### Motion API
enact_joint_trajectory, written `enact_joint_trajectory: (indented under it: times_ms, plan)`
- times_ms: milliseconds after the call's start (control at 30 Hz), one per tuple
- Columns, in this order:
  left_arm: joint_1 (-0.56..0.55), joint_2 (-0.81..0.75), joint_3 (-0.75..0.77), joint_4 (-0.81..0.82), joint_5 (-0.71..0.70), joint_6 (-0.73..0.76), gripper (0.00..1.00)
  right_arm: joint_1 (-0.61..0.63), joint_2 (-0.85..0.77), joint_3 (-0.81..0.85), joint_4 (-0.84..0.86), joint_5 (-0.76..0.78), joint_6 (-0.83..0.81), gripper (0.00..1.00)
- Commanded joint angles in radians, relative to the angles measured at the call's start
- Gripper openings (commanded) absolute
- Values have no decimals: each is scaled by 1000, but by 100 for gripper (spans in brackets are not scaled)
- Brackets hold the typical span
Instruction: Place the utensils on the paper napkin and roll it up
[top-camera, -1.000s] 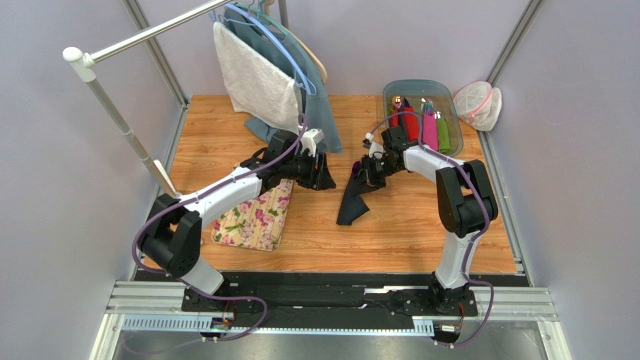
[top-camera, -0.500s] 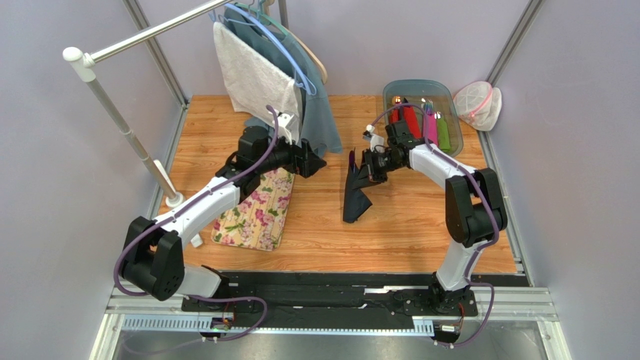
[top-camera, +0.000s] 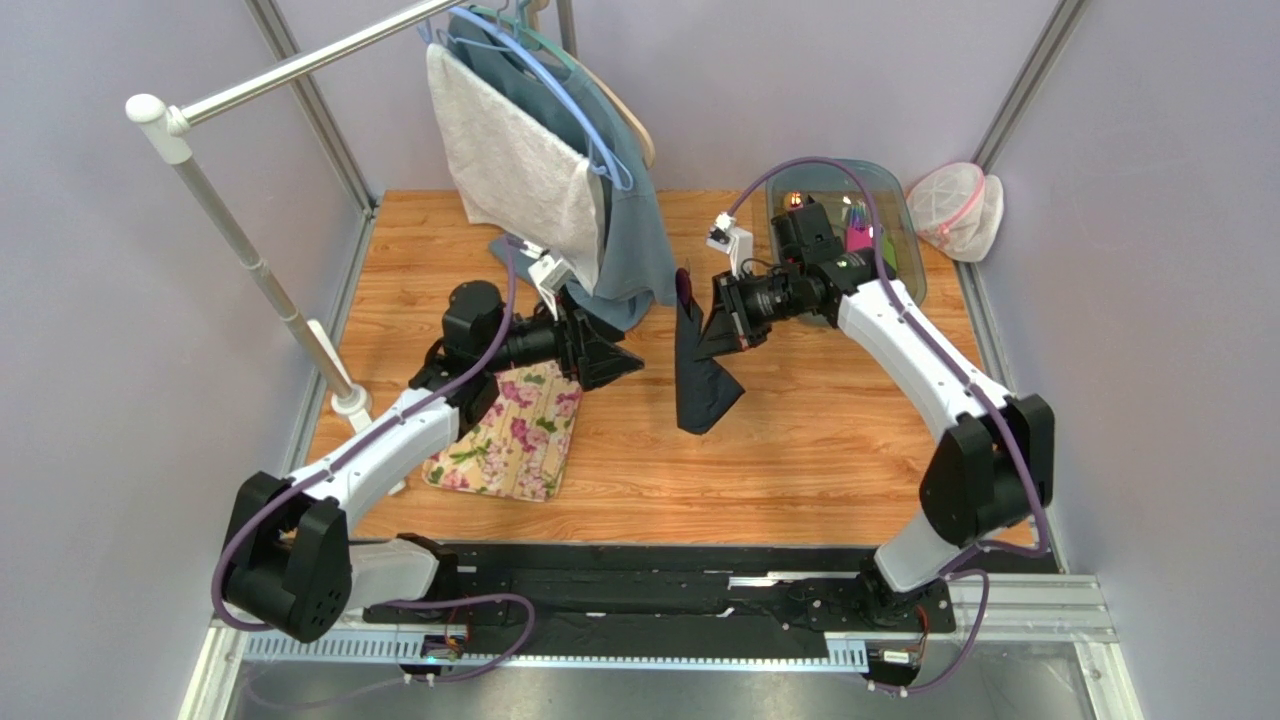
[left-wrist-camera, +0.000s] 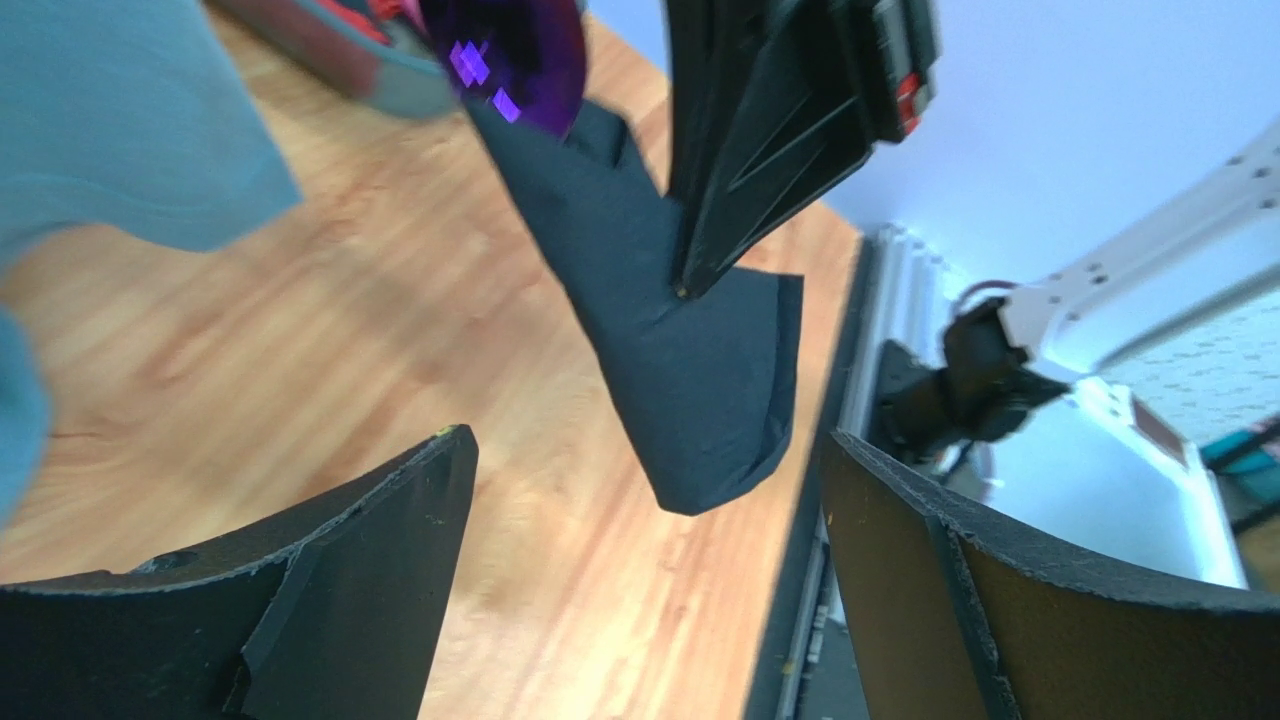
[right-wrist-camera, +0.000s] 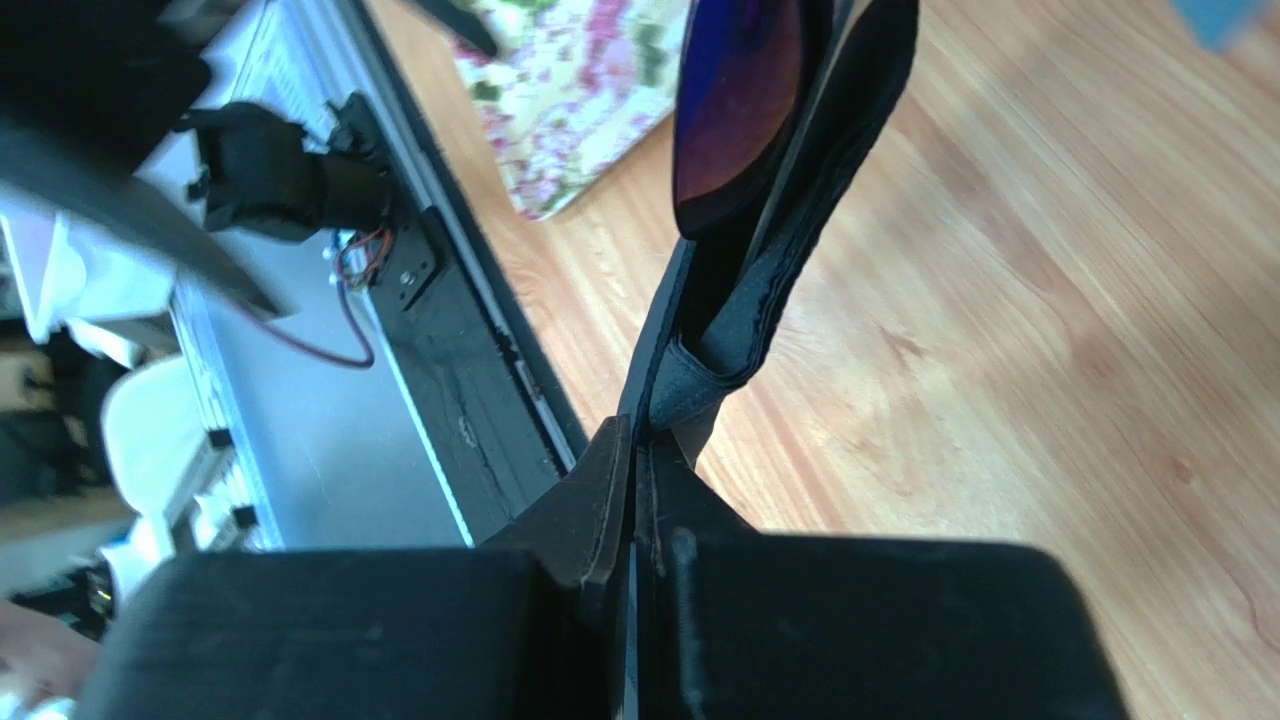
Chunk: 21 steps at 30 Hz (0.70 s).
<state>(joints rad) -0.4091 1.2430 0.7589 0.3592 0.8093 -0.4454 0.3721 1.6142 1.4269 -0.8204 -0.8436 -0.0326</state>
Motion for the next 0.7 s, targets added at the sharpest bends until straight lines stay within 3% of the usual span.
enact_joint_trajectory:
  times_ms: [0, 367, 667]
  plan:
    - [10, -77, -75, 213, 109, -122, 93, 48, -132, 56, -51, -55, -92, 0]
    - [-6, -152, -167, 504, 287, -368, 92, 206, -324, 93, -95, 3, -150, 0]
    - [-92, -189, -158, 503, 241, -355, 87, 347, -384, 113, -97, 87, -179, 0]
